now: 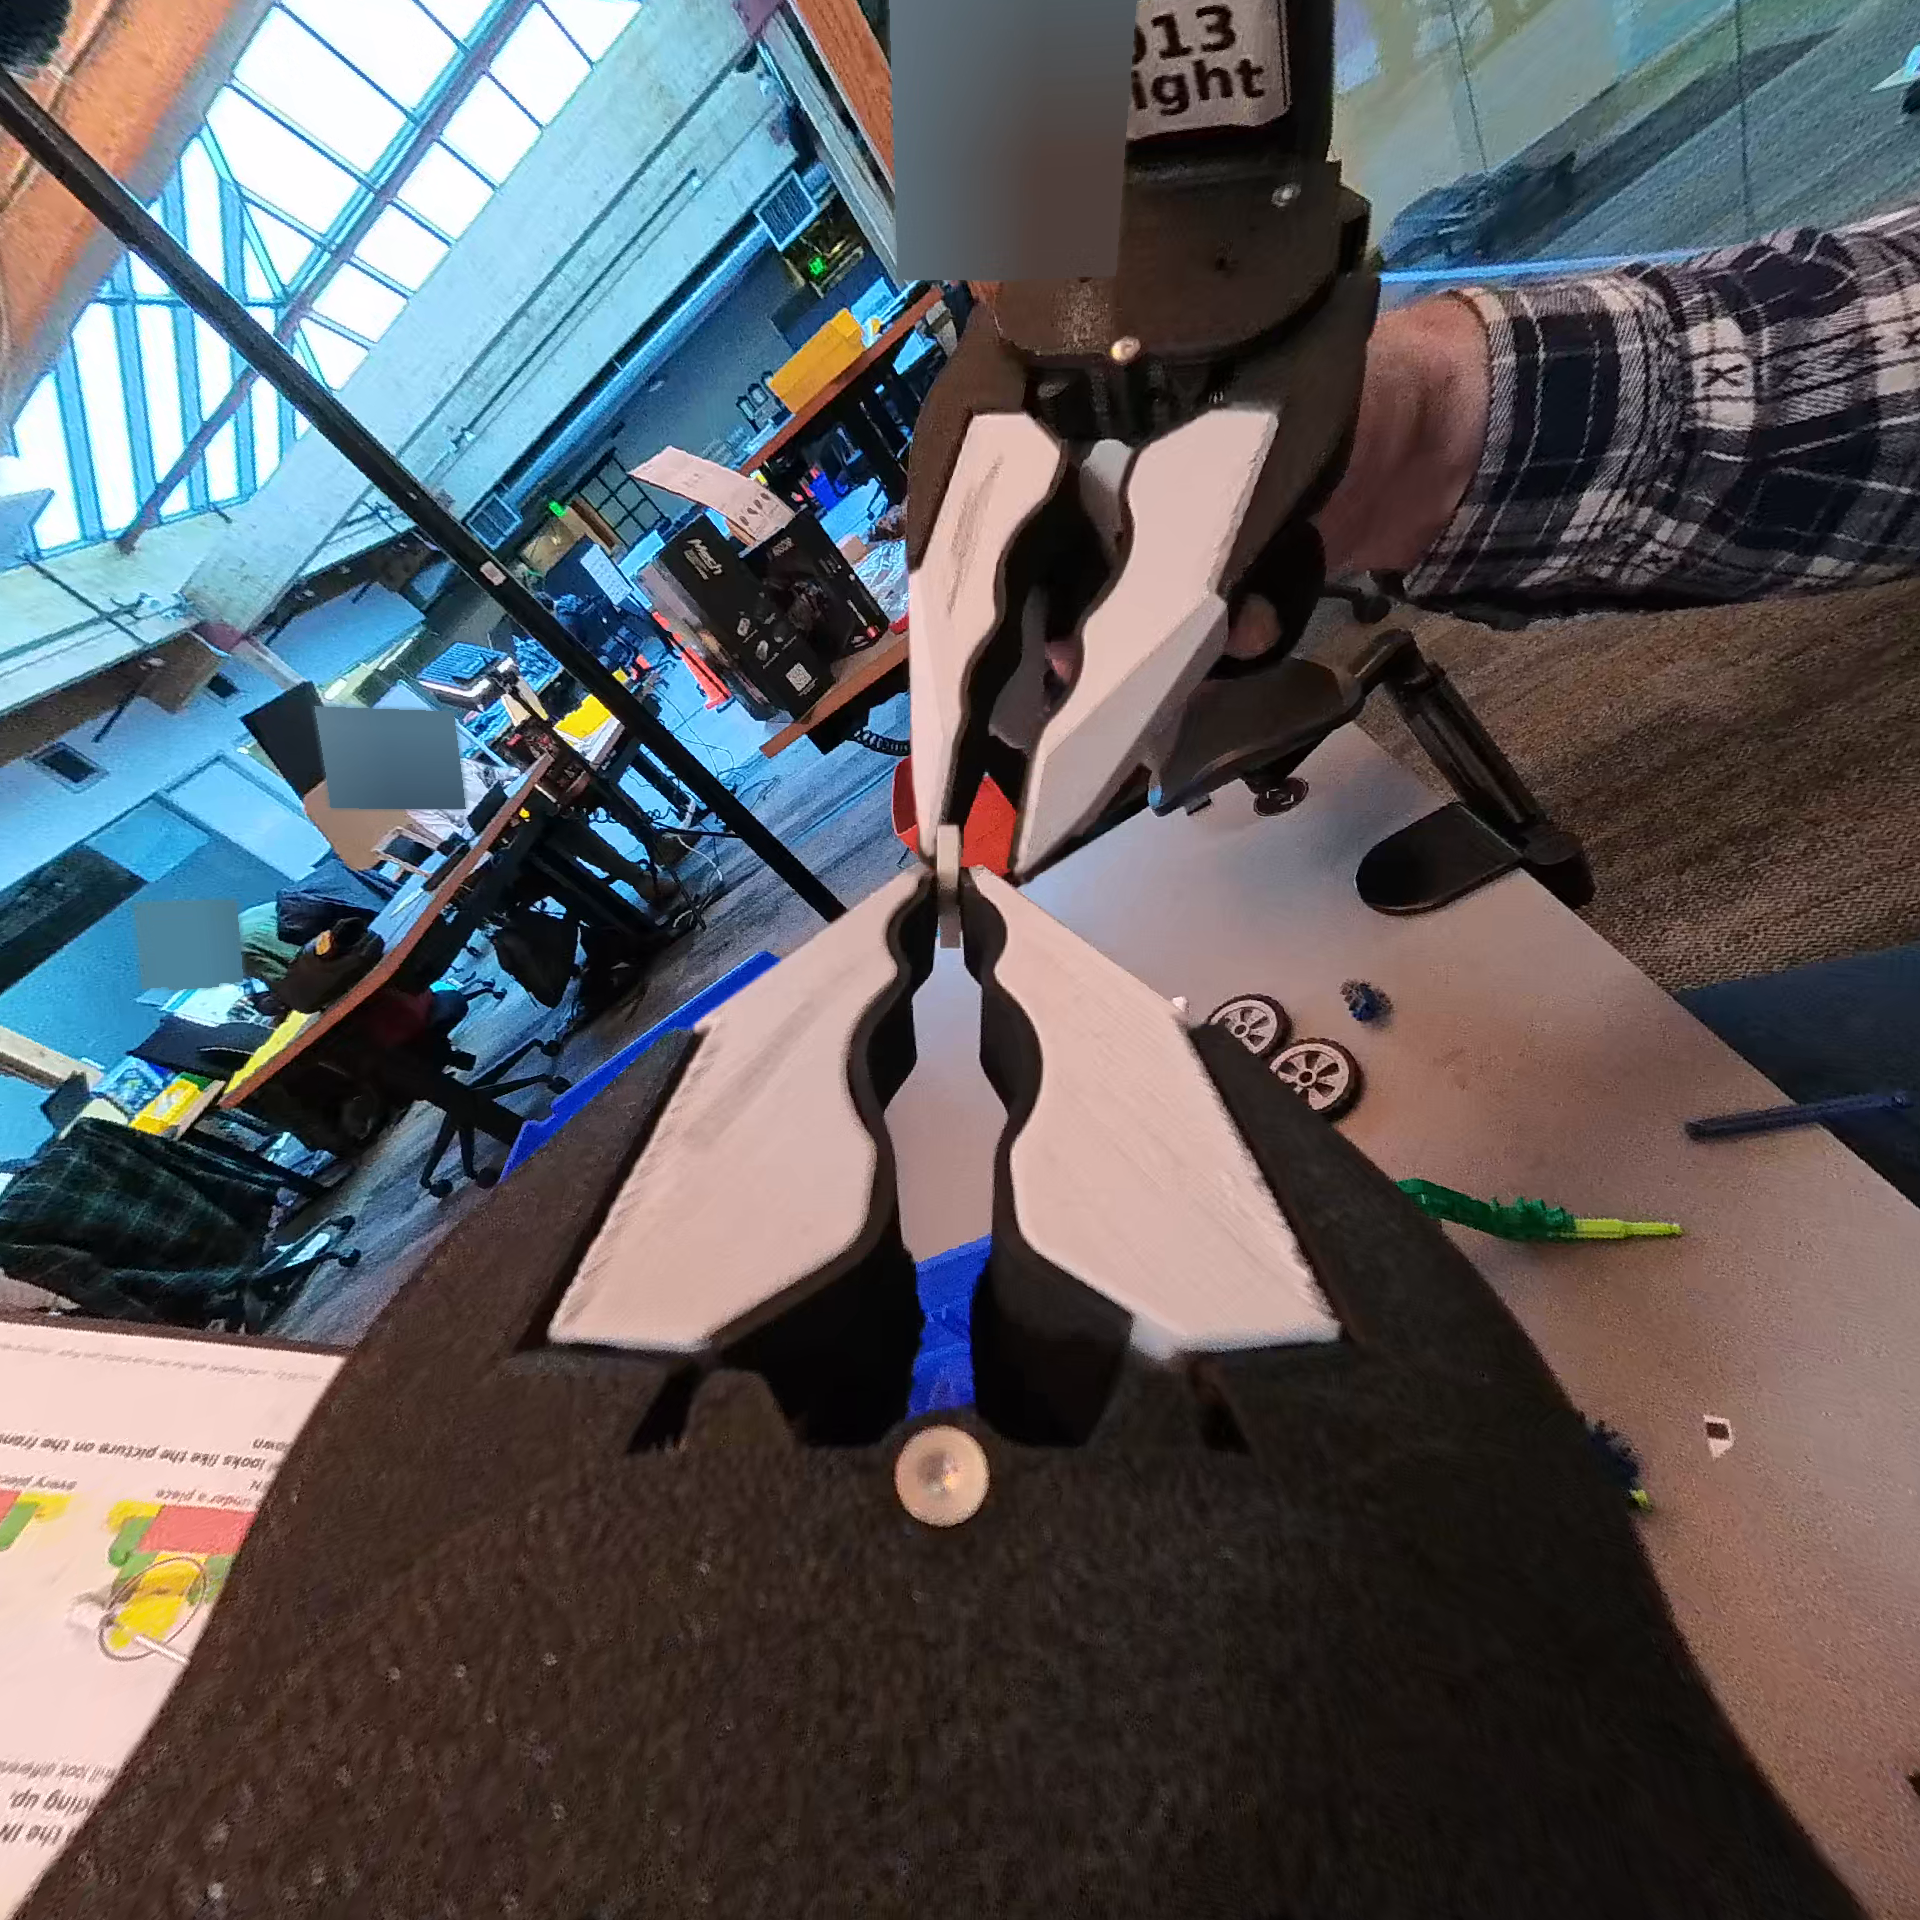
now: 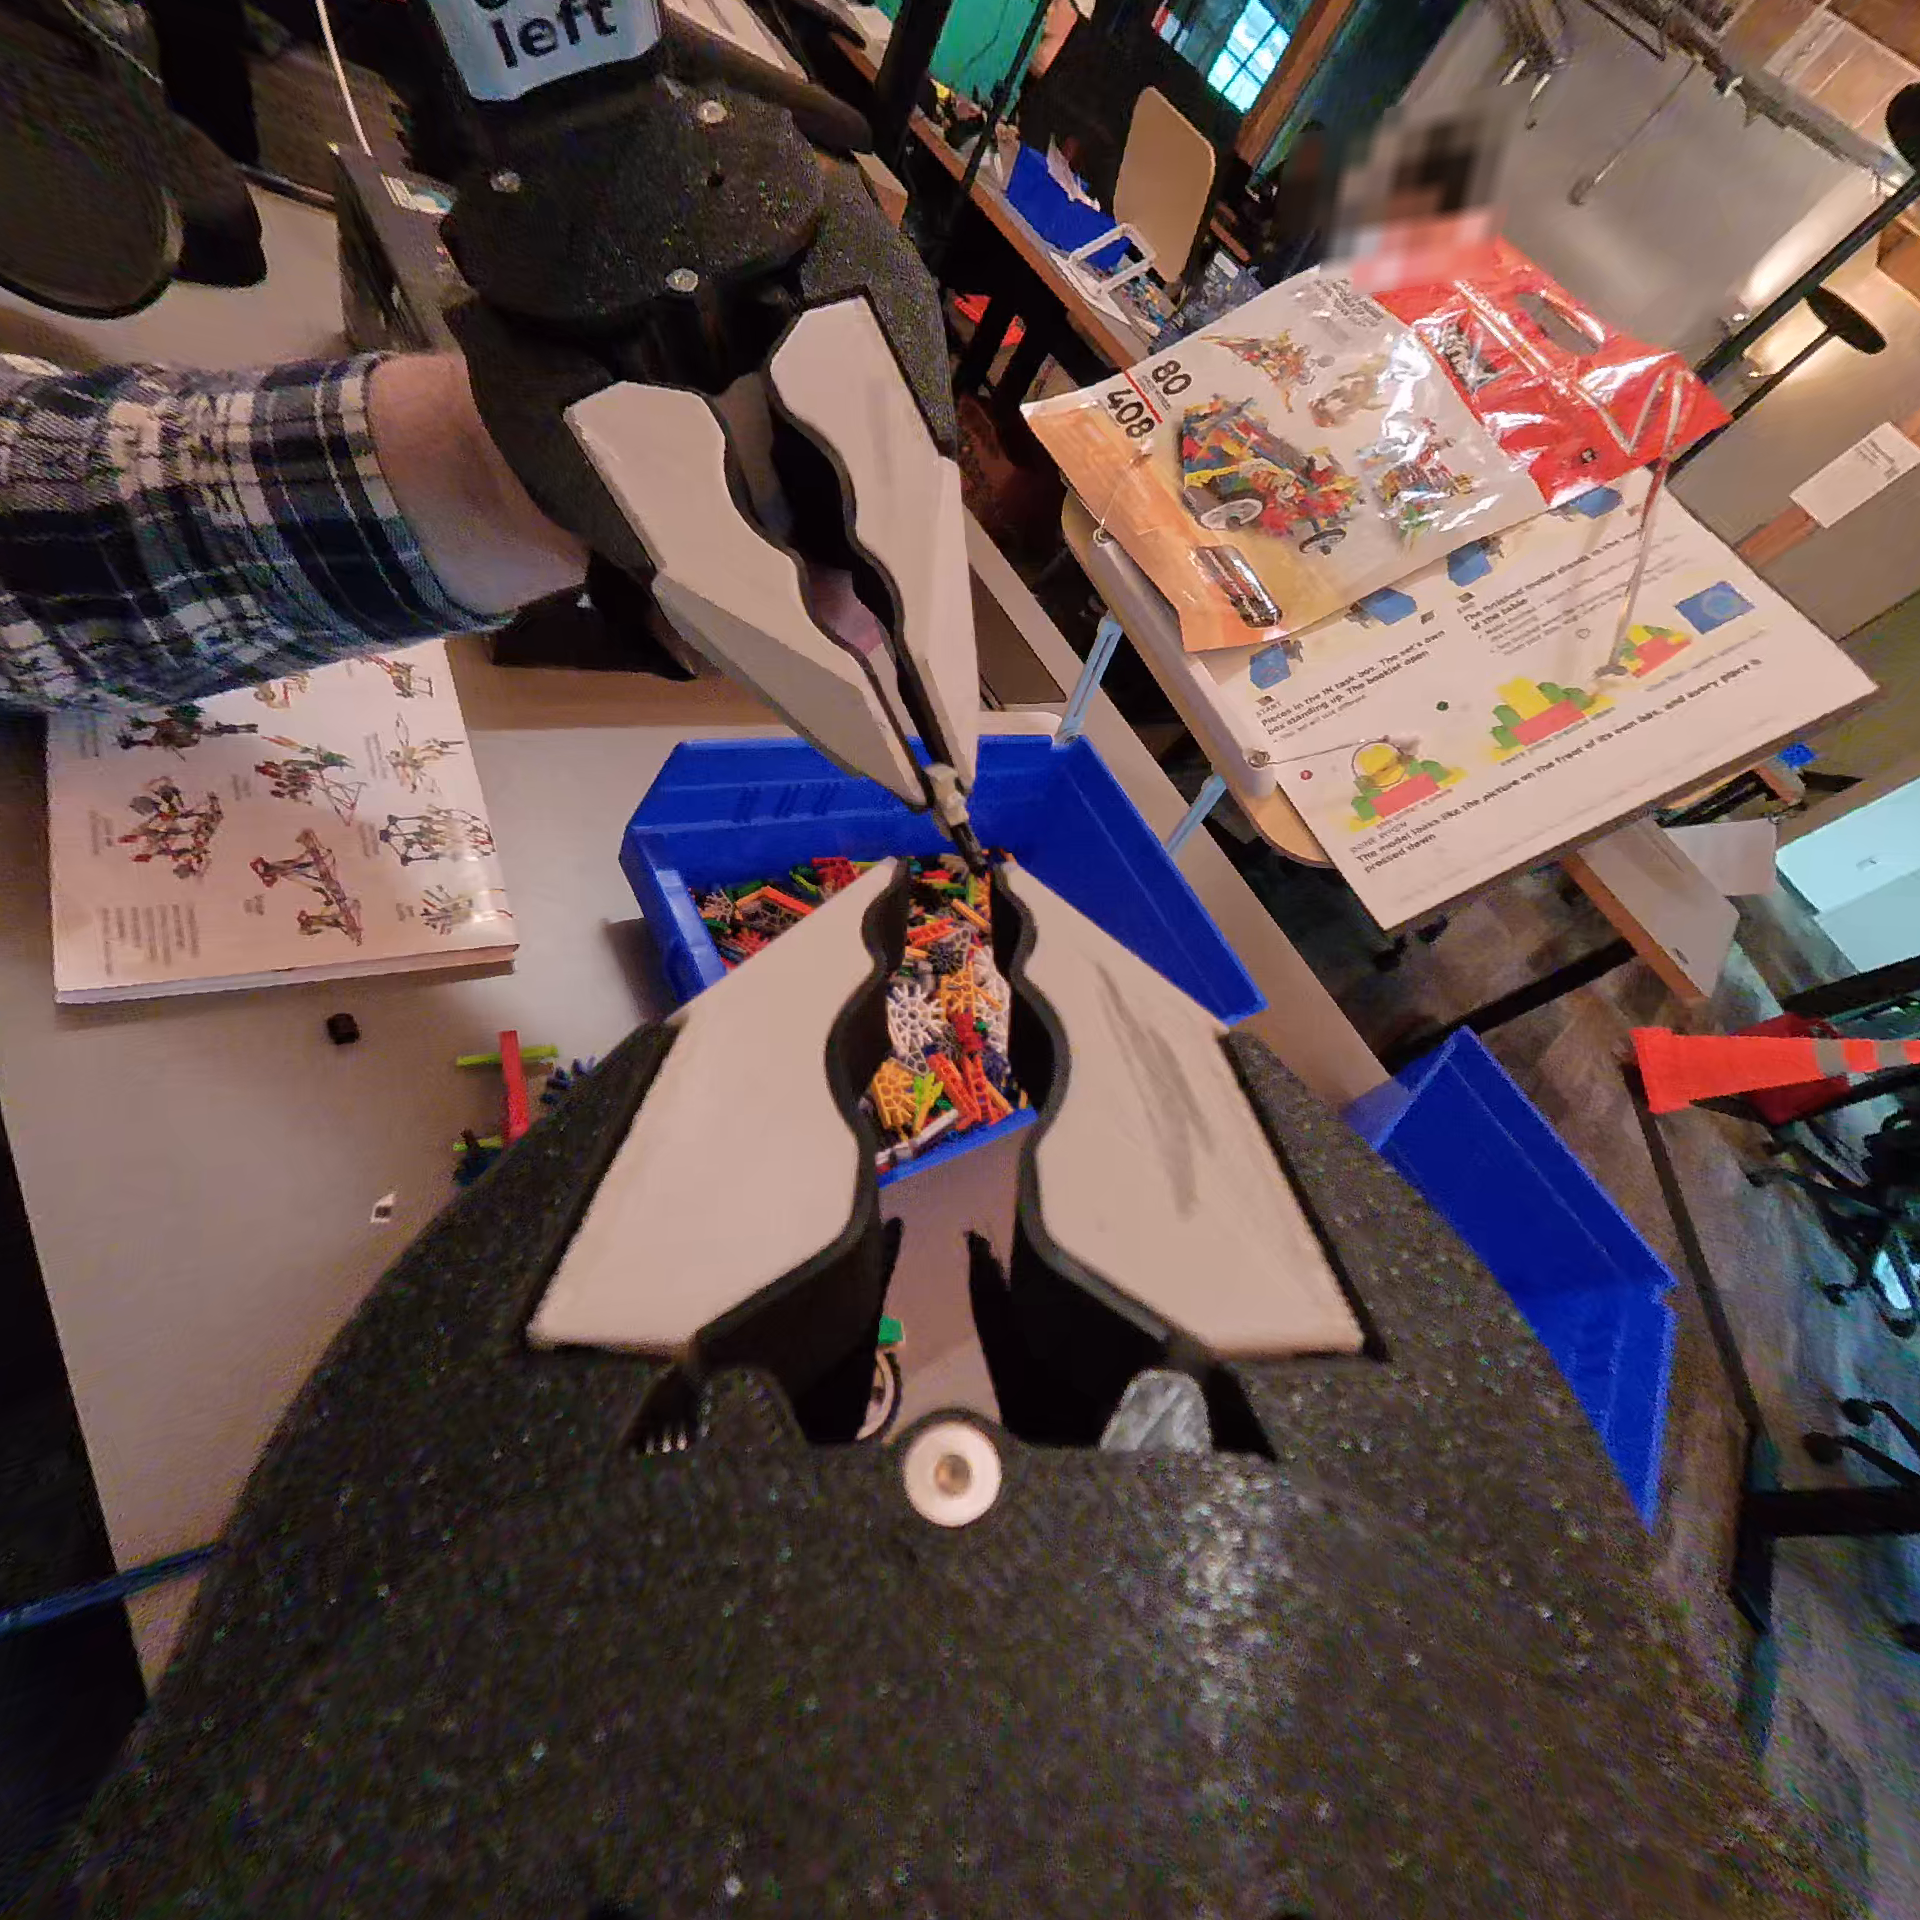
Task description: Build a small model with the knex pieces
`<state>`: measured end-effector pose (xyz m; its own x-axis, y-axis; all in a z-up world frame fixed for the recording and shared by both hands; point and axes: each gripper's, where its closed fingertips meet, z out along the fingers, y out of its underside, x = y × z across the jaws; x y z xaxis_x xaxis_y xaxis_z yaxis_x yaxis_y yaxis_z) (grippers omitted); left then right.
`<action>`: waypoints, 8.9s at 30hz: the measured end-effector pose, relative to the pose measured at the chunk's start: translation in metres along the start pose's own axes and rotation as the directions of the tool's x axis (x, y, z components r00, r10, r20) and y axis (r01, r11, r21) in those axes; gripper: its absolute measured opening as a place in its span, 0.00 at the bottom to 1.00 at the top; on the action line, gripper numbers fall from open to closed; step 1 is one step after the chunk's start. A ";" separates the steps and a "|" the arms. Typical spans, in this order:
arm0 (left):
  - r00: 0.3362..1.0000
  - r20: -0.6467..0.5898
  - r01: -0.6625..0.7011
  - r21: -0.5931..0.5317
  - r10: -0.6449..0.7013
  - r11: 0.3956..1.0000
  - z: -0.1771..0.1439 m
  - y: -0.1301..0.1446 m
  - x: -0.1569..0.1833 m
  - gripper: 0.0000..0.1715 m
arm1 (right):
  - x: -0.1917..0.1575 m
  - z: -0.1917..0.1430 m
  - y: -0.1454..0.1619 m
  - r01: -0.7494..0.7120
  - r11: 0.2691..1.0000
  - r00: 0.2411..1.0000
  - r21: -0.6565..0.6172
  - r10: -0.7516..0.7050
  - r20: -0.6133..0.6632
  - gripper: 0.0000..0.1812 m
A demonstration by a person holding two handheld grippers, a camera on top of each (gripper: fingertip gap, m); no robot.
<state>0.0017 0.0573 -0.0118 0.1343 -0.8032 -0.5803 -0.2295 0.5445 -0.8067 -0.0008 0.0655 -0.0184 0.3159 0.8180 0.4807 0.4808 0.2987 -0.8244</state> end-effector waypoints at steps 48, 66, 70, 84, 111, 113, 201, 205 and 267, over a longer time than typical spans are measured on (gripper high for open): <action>0.892 0.439 0.210 -0.190 -0.108 0.959 -0.006 0.048 -0.080 0.00 | 0.064 0.044 0.009 -0.301 0.951 0.900 0.076 0.309 -0.307 0.01; 0.872 0.394 0.482 -0.595 -0.290 0.643 -0.035 0.198 -0.067 0.04 | 0.038 0.128 0.089 -0.187 0.870 0.980 -0.456 0.200 -0.020 0.00; 0.881 0.377 0.467 -0.589 -0.287 0.660 -0.033 0.198 -0.066 0.00 | 0.031 0.133 0.096 -0.147 0.861 0.982 -0.487 0.186 0.033 0.00; 0.905 0.114 0.418 -0.410 -0.409 0.811 -0.003 0.123 -0.033 0.25 | 0.030 0.045 0.057 -0.196 0.920 0.979 -0.339 0.204 -0.011 0.19; 0.899 -0.226 0.233 -0.481 -0.377 0.845 0.067 0.122 0.066 0.02 | -0.019 0.015 0.117 -0.372 0.898 0.926 -0.235 0.376 -0.030 0.04; 0.907 -0.207 0.225 -0.498 -0.367 0.837 0.067 0.124 0.064 0.02 | -0.017 0.016 0.117 -0.419 0.887 0.908 -0.193 0.415 -0.064 0.04; 0.810 -0.328 0.296 -0.486 -0.486 0.822 0.055 0.125 0.078 0.01 | -0.029 0.024 0.111 0.553 0.718 0.774 -0.423 -0.631 -0.058 0.03; 0.829 -0.324 0.271 -0.480 -0.456 0.834 0.058 0.122 0.078 0.02 | -0.028 0.022 0.112 0.165 0.933 0.980 -0.319 -0.193 -0.058 0.05; 0.947 -0.254 0.038 -0.520 -0.197 0.853 0.074 0.140 0.077 0.20 | -0.001 -0.005 0.116 -0.890 0.383 0.422 0.248 0.898 0.129 0.01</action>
<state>0.0516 0.0891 -0.1775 -0.0721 -0.9292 -0.3626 -0.6922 0.3083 -0.6526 0.0592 0.0970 -0.1131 0.4594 0.6764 -0.5757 -0.3003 -0.4917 -0.8173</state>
